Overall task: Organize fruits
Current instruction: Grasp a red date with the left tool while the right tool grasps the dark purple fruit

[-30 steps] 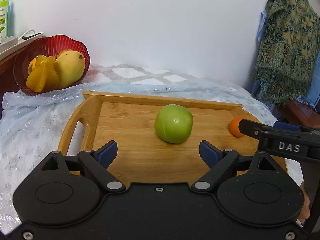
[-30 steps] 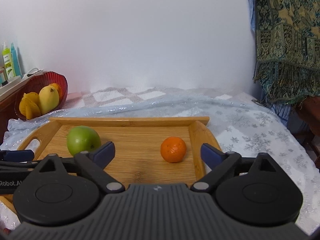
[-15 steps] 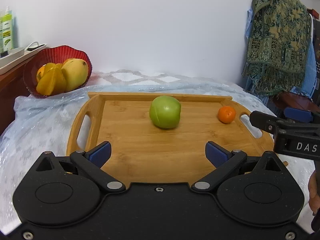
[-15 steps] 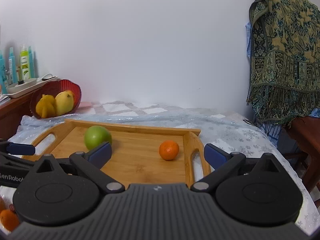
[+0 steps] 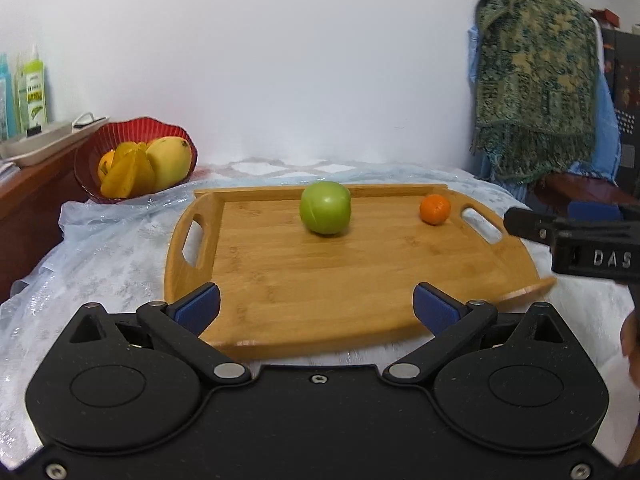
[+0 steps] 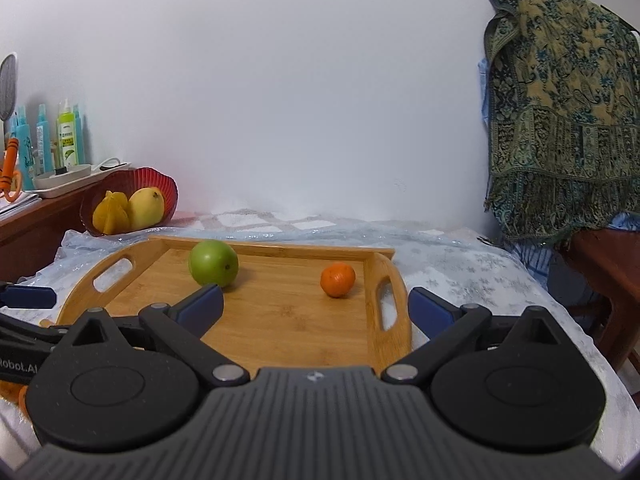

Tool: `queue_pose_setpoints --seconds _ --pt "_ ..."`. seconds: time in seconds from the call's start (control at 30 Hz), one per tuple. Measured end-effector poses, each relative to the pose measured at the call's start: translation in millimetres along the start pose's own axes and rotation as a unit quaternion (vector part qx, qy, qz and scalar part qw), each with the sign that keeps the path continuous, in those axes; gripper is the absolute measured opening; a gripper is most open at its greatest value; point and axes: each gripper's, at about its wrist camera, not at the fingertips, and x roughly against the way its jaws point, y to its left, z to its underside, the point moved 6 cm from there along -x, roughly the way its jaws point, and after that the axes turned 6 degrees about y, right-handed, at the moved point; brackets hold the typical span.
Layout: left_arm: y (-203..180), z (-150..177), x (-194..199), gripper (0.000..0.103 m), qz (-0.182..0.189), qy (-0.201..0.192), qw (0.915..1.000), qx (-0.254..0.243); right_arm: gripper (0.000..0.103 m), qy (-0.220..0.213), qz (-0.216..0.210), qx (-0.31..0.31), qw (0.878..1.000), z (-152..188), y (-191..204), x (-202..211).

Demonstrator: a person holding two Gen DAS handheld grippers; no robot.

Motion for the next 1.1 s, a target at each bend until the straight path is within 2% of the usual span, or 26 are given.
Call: queue_pose_setpoints --seconds 0.23,0.43,0.6,0.97,1.1 --pt "-13.4 31.3 20.5 0.103 0.022 0.003 0.9998 -0.002 0.103 -0.002 0.012 -0.007 1.0 24.4 -3.7 28.7" --pt "-26.5 57.1 27.4 0.103 0.05 0.016 0.9986 0.009 0.103 0.023 0.021 0.029 0.999 45.3 7.1 39.0" --pt "-37.4 69.4 29.5 0.103 0.039 0.018 0.999 -0.013 0.103 0.043 0.011 0.025 0.999 59.6 12.0 42.3" --pt "-41.0 87.1 25.2 0.102 0.058 0.052 0.9969 -0.01 0.103 0.085 0.006 0.016 0.996 79.8 7.9 39.0" --pt "-42.5 87.3 25.5 0.101 0.056 0.049 0.9971 -0.018 0.103 0.11 -0.001 0.009 0.994 85.9 5.9 34.8"
